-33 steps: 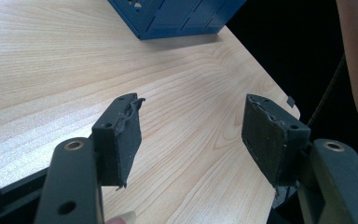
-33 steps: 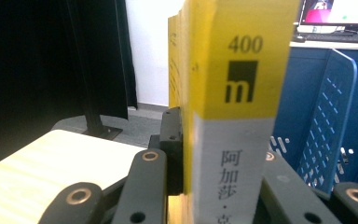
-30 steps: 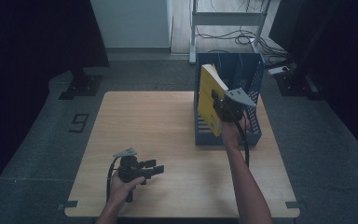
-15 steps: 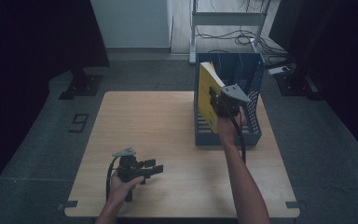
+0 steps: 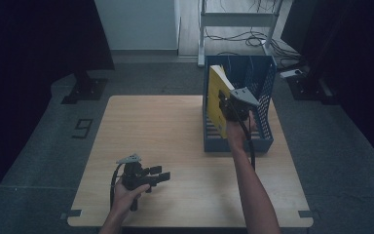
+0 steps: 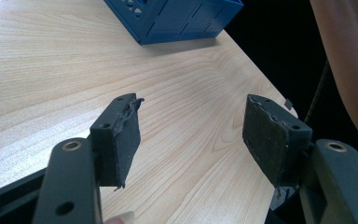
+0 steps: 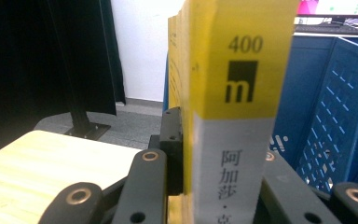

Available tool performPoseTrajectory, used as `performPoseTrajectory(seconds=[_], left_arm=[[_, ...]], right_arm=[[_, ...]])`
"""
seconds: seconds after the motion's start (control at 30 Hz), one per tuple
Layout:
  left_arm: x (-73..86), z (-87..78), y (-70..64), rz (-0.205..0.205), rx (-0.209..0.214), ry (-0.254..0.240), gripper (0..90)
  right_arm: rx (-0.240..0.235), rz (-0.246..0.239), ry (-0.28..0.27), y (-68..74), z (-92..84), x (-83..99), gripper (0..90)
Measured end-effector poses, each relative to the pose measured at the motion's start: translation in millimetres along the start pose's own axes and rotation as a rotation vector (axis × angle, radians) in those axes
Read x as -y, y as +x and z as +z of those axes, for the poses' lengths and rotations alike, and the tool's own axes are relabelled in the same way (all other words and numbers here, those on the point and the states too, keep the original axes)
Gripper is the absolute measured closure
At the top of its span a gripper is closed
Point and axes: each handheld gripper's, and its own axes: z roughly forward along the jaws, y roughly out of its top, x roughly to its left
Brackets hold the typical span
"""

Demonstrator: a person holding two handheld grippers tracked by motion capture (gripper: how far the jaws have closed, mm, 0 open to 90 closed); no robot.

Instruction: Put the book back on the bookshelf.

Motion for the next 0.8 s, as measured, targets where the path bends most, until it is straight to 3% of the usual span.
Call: performPoseTrajectory(seconds=[0.8], left_arm=[[1.0,-0.2,0.9,0.006,-0.007,0.007,36.6]], right_arm=[[0.046,0.022,0.021,-1.4,23.5,1.6,74.8]])
